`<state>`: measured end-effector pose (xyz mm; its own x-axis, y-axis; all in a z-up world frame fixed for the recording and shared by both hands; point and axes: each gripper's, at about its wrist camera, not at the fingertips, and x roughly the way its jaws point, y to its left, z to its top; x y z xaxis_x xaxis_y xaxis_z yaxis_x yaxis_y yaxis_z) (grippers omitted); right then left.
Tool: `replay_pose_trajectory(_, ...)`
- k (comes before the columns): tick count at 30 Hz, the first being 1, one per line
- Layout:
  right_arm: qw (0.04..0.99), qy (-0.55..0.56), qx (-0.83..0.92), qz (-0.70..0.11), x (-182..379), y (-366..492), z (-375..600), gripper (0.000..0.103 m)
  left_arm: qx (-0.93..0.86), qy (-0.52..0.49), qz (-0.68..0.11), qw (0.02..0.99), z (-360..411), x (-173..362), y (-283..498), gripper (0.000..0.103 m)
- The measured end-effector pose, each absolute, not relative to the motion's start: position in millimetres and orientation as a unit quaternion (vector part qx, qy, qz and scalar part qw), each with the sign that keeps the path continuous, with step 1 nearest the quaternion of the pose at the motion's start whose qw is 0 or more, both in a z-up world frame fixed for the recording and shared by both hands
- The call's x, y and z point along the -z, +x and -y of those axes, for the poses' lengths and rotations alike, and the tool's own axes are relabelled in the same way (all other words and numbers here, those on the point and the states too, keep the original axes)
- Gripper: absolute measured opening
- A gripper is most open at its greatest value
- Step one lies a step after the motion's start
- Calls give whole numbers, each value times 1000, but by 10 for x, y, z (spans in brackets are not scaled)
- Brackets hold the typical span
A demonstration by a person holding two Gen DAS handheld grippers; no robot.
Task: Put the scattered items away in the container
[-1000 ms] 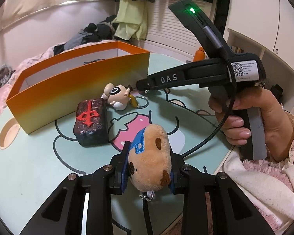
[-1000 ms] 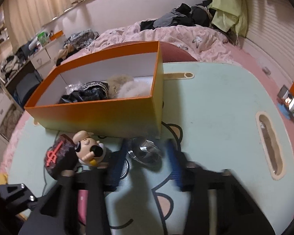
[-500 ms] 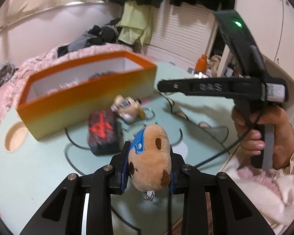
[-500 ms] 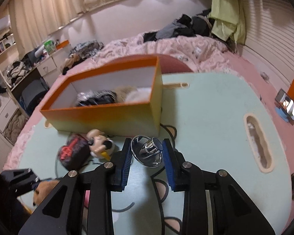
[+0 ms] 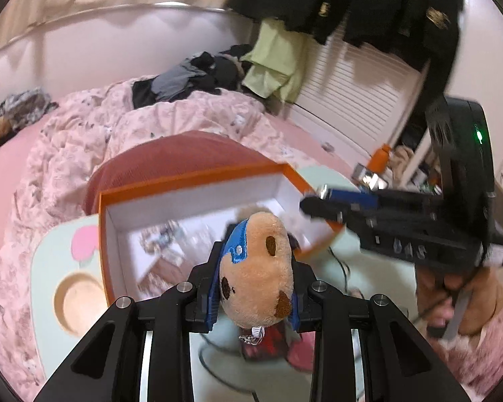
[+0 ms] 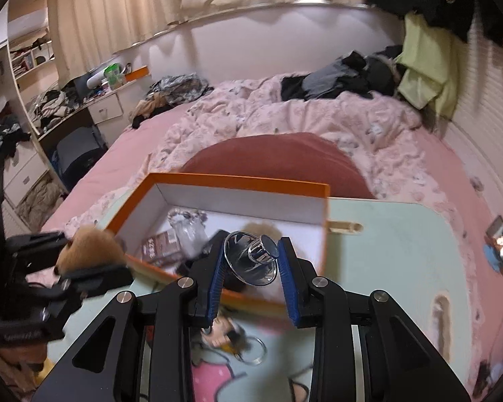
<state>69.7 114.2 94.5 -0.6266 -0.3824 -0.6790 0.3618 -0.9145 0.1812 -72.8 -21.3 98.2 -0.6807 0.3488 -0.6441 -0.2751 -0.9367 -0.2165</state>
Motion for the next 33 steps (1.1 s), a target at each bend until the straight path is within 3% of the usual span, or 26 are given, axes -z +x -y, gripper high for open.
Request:
replay_pose_trajectory(4, 219, 405, 885, 64, -883, 462, -1106, 32, -915, -370, 79, 140, 278, -858, -1027, 29)
replay_pose_trajectory(13, 161, 427, 890, 29, -678, 155, -959, 33, -905, -405, 89, 94, 276, -563, -1446, 31)
replay_pose_trajectory(18, 176, 417, 887, 92, -653, 55, -1134, 34, -912, -386, 113, 83, 313, -534, -1415, 69)
replay_pose_trajectory(22, 176, 380, 903, 96, -755, 185, -1233, 63, -913, -381, 115, 86, 294, -548, -1318, 69)
replay_pose_trajectory(26, 171, 353, 915, 96, -869, 340, -1330, 63, -924, -362, 100, 76, 263, -646, -1141, 70)
replay_pose_trajectory(33, 144, 358, 923, 16, -906, 842, -1302, 63, -936, -333, 72, 92, 167, -836, -574, 84)
